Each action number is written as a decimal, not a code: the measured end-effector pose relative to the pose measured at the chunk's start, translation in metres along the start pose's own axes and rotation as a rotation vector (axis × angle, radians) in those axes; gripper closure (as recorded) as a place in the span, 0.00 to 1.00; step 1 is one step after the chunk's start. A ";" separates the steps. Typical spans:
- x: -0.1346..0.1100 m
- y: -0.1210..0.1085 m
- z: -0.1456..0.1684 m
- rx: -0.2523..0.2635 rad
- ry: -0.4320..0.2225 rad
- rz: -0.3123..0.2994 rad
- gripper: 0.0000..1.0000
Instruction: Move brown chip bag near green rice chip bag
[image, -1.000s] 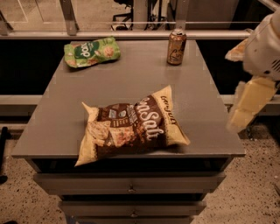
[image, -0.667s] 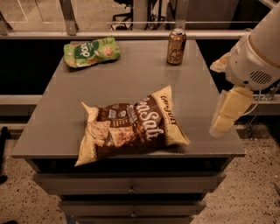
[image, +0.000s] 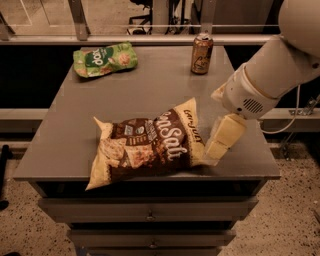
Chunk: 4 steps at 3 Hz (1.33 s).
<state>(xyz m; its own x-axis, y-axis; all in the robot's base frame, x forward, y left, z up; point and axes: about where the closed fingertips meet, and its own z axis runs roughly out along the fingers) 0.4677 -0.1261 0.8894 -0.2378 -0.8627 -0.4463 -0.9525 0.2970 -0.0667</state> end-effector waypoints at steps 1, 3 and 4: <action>-0.019 0.006 0.023 -0.032 -0.046 0.047 0.00; -0.042 0.013 0.051 -0.068 -0.044 0.138 0.31; -0.042 0.003 0.046 -0.032 -0.041 0.180 0.54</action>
Offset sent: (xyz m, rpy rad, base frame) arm 0.0094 0.0835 -0.0390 0.0907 0.1569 -0.1149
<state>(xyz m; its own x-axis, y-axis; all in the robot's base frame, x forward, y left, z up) 0.4837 -0.0706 0.8672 -0.3979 -0.7790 -0.4845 -0.9009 0.4316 0.0460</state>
